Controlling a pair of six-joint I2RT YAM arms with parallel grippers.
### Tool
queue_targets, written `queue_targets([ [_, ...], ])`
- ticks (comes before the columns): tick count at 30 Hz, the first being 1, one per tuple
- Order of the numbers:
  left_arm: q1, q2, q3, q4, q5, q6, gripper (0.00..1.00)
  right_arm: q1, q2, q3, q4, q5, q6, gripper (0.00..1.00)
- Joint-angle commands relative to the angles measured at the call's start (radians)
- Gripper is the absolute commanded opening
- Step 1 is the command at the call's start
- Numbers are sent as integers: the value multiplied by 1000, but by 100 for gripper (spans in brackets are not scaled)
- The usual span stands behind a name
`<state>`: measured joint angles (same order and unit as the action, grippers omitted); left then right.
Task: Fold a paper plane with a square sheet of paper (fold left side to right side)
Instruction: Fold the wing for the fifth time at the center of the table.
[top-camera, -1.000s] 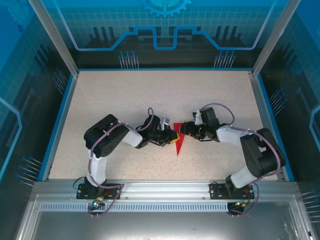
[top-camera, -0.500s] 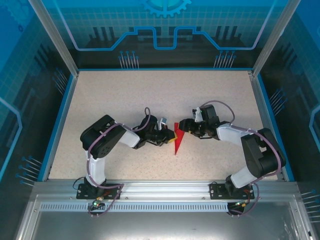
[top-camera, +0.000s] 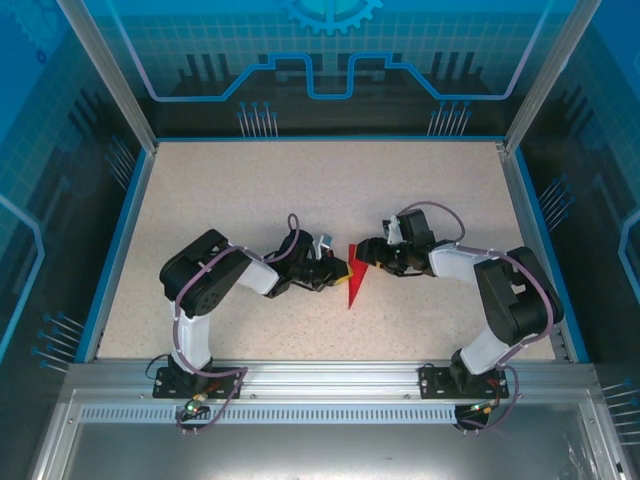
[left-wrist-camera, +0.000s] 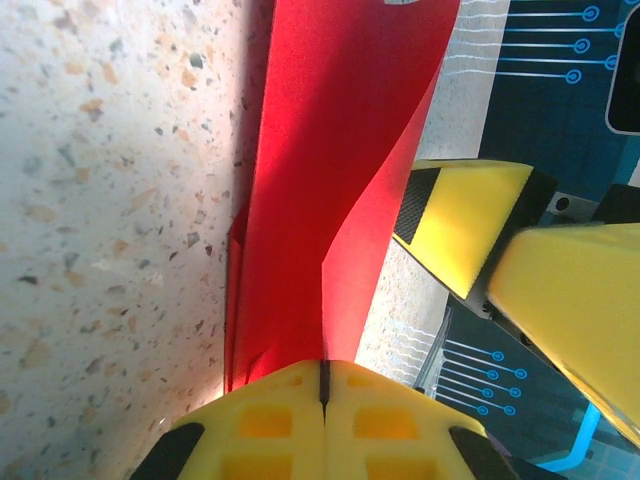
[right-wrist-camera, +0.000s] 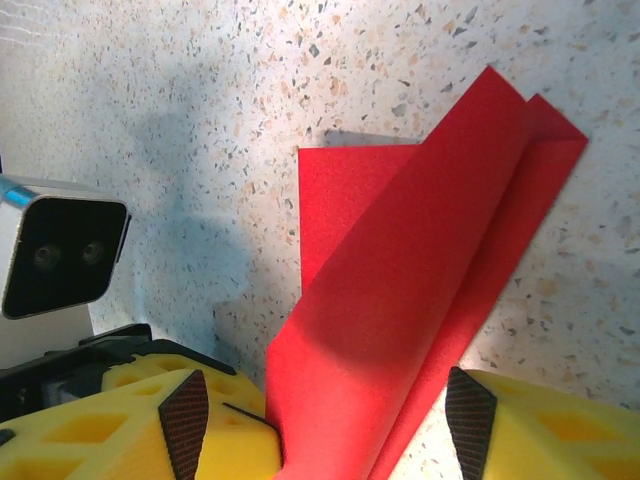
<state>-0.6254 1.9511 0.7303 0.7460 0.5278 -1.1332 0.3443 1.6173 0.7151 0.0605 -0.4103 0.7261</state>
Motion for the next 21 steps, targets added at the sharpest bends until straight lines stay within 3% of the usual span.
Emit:
queue_targets([
  [1,12,3,-4,-1,-20,39,0,-4,21,31,-5,-26,1,68],
  [21,13,8,-2,3,-17,36,0,8,97,105,-52,-18,-12,70],
])
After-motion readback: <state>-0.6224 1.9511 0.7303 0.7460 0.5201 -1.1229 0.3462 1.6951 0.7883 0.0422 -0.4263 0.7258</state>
